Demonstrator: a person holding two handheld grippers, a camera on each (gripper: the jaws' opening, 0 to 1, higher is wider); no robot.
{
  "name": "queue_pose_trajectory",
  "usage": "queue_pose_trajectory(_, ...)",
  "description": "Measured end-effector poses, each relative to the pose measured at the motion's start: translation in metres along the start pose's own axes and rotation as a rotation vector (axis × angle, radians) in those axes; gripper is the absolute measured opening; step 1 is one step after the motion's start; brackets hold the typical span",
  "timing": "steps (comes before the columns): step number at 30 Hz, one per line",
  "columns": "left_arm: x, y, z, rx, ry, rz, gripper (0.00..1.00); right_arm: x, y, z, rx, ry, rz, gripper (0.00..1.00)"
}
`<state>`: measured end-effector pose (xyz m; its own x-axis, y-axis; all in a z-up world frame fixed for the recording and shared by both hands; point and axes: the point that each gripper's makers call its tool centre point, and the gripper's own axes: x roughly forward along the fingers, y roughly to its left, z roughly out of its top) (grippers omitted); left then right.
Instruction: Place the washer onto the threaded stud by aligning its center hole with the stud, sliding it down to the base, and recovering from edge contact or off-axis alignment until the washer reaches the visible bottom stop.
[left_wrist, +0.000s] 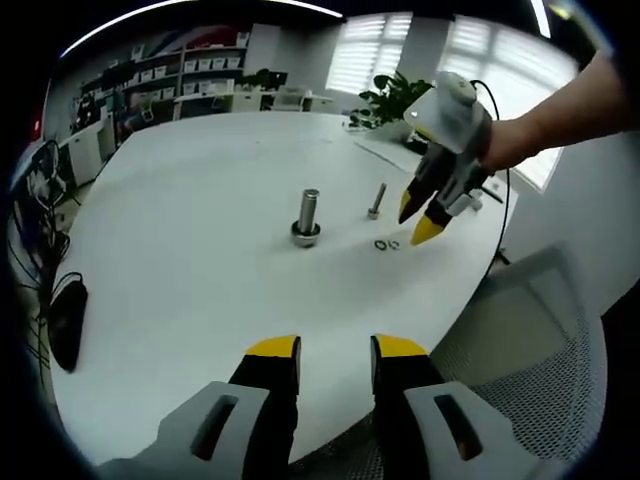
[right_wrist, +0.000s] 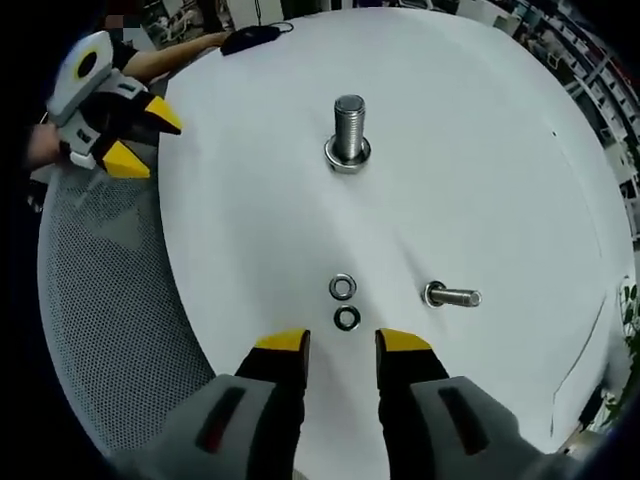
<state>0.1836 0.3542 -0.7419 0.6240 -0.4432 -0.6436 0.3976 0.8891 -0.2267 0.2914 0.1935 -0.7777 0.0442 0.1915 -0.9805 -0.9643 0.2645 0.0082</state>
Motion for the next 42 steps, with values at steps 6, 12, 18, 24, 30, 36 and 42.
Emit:
queue_pose_trajectory(6,0.001,-0.001,0.000,0.001,0.000,-0.009,0.26,0.005,-0.001,0.003,0.004,0.010,-0.004,0.28)
queue_pose_trajectory(12,0.002,-0.002,-0.002,0.007,0.013,-0.012,0.25,0.009,0.003,0.000,0.010,0.009,0.005,0.28)
queue_pose_trajectory(18,0.002,-0.001,-0.003,0.012,0.019,-0.008,0.25,0.014,0.002,0.000,0.005,-0.002,0.010,0.28)
queue_pose_trajectory(24,0.002,0.002,-0.005,0.009,0.028,0.012,0.25,0.021,0.003,-0.001,-0.044,0.009,0.018,0.27)
queue_pose_trajectory(30,0.002,0.004,-0.006,0.015,0.038,0.022,0.25,0.024,0.000,-0.002,-0.078,0.008,0.007,0.25)
queue_pose_trajectory(36,0.002,0.004,-0.007,0.015,0.041,0.021,0.25,0.022,0.001,-0.001,-0.106,0.000,0.004,0.24)
queue_pose_trajectory(42,0.003,0.002,-0.007,0.016,0.042,0.013,0.25,0.024,0.002,0.000,-0.132,0.030,0.007,0.24)
